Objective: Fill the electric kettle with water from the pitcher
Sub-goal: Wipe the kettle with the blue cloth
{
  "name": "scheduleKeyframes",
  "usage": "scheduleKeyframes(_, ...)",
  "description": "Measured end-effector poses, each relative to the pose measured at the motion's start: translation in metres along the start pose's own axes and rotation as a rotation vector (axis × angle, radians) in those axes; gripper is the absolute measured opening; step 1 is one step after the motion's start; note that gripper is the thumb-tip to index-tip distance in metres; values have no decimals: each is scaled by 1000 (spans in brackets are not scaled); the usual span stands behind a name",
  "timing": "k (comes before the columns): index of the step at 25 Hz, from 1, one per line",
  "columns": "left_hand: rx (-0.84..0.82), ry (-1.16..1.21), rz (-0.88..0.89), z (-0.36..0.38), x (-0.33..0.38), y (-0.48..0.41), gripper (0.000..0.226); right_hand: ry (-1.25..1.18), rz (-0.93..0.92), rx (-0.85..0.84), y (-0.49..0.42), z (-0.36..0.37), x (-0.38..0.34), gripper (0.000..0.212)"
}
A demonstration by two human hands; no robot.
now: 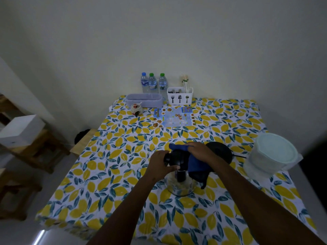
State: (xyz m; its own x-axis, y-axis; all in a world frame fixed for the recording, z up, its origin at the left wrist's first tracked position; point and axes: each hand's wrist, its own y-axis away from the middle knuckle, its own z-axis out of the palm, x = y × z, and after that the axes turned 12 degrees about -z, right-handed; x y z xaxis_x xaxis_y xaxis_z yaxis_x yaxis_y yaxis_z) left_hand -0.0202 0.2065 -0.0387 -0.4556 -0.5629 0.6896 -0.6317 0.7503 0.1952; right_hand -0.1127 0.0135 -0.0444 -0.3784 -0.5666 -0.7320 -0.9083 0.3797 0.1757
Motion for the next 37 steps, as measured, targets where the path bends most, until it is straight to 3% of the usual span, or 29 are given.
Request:
scheduleKeyframes(4,39,20,10,0,0,-3,80,-140,179,-72,-7,1,15,23)
scheduleKeyframes(8,20,6,-1,0,-1,-3,102,-690,383,142,30,14,42,21)
scheduleKeyframes(11,-4,-7,-23,-3,-2,-5,109,-920,267,325,62,55,46,24)
scheduleKeyframes(13,-66,-86,-31,-6,-1,-9,109,-870,186,435,78,81,35,37)
scheduleKeyframes(16,-139,-137,-96,-8,-2,-16,84,-707,207,598,96,114,6,66)
scheduleKeyframes(20,-188,-100,-74,-11,-6,-20,76,-507,280,638,91,149,-48,97)
scheduleKeyframes(25,-234,-24,-49,-14,-9,-20,68,-426,346,684,81,168,-44,97)
scheduleKeyframes(30,-233,10,-36,-14,-9,-21,66,-502,415,546,96,178,4,90)
scheduleKeyframes(37,-240,-6,-39,-14,-11,-23,72,-359,252,666,87,157,-4,85)
